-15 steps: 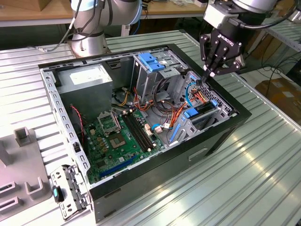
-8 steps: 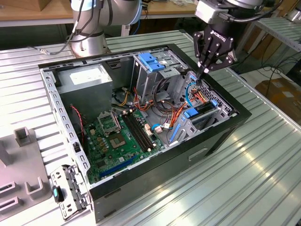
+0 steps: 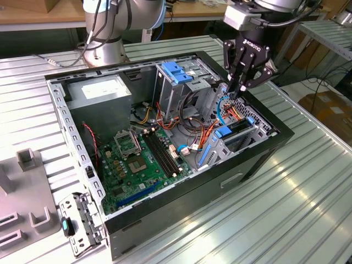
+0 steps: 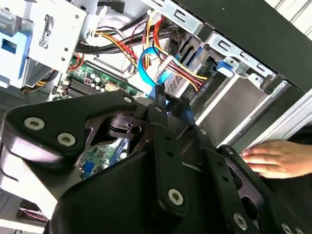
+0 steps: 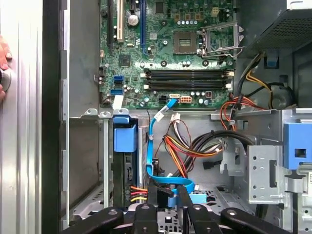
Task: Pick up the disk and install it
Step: 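Insert the second disk wire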
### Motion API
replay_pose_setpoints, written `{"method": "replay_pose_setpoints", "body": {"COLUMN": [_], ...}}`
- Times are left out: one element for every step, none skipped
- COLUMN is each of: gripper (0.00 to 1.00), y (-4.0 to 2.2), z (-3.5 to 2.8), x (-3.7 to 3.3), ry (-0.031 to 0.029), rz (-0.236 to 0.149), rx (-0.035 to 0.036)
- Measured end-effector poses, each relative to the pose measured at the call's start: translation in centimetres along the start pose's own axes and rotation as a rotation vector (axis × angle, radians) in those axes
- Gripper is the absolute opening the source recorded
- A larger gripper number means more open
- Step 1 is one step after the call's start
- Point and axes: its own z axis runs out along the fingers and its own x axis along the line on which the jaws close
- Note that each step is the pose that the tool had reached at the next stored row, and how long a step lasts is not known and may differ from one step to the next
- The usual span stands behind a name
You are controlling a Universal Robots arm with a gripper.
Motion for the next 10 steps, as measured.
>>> {"method": "replay_pose_setpoints", "body": {"gripper": [0.30,0.30,0.30,0.30,0.29,0.22,0.22,0.16,0.11,0.11], "y": [-0.02,-0.03,-0.05,-0.07,-0.08,-0.09,-0.09,-0.10,-0.10,-0.10], "z": [0.18,0.31,0.38,0.44,0.54,0.58,0.62,0.67,0.72,0.77], "x": [-0.32,-0.60,-0.72,-0.80,-0.90,-0.94,-0.97,-1.01,-1.05,-1.11], "ry": [0.0046,0.0076,0.0089,0.0101,0.0114,0.0116,0.0119,0.0120,0.0123,0.0131], "rz": [0.000,0.000,0.000,0.000,0.000,0.000,0.000,0.000,0.000,0.000], "rx": [0.0000,0.0000,0.0000,0.0000,0.0000,0.0000,0.0000,0.0000,0.0000,0.0000]}}
